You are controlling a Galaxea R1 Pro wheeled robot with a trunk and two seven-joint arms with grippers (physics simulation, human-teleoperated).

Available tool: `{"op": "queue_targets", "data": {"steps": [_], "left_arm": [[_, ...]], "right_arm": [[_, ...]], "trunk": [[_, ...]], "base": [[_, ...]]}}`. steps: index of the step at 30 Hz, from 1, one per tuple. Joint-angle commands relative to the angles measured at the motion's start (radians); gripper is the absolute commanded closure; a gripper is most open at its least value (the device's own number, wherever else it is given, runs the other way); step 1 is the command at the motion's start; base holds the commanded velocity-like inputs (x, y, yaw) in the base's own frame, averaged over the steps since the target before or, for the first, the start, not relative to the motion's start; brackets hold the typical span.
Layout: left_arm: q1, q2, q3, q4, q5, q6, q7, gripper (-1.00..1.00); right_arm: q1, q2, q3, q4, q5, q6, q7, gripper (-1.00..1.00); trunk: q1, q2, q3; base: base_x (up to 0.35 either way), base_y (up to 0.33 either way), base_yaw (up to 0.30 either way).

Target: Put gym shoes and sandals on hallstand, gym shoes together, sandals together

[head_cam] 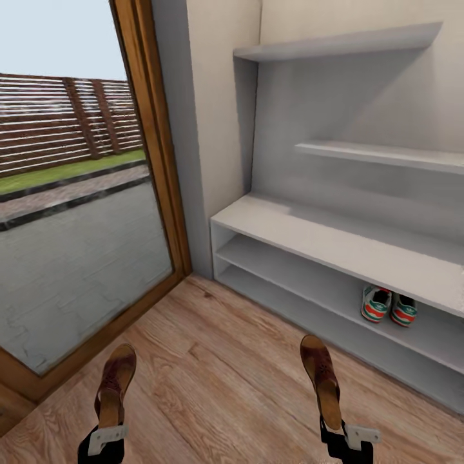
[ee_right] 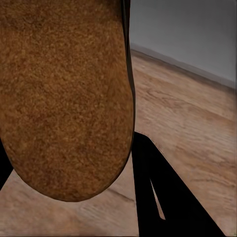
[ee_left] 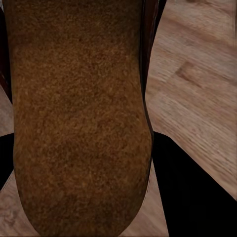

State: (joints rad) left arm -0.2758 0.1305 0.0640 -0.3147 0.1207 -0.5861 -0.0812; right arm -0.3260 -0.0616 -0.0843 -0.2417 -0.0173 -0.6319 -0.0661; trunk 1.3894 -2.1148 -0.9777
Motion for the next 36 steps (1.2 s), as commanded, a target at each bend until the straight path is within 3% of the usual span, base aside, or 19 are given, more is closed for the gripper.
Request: {"op": "queue_targets", "data": {"steps": [1,36], "left_arm": [[0.000,0.000,0.002,0.001,0.007,-0.001,-0.008,1.00],[0.000,0.000,0.003,0.000,0.007,-0.001,-0.008,1.00]], "right_arm": [[-0.001,0.000,-0.002,0.001,-0.006,-0.003,0.002,1.00],[-0.001,0.000,-0.002,0.001,-0.006,-0.003,0.002,1.00]], "trunk": [[0.000,0.000,-0.001],[0.000,0.000,-0.001]], "base": [[0.000,0.303,-0.265],[0.055,0.315,-0.265]]}}
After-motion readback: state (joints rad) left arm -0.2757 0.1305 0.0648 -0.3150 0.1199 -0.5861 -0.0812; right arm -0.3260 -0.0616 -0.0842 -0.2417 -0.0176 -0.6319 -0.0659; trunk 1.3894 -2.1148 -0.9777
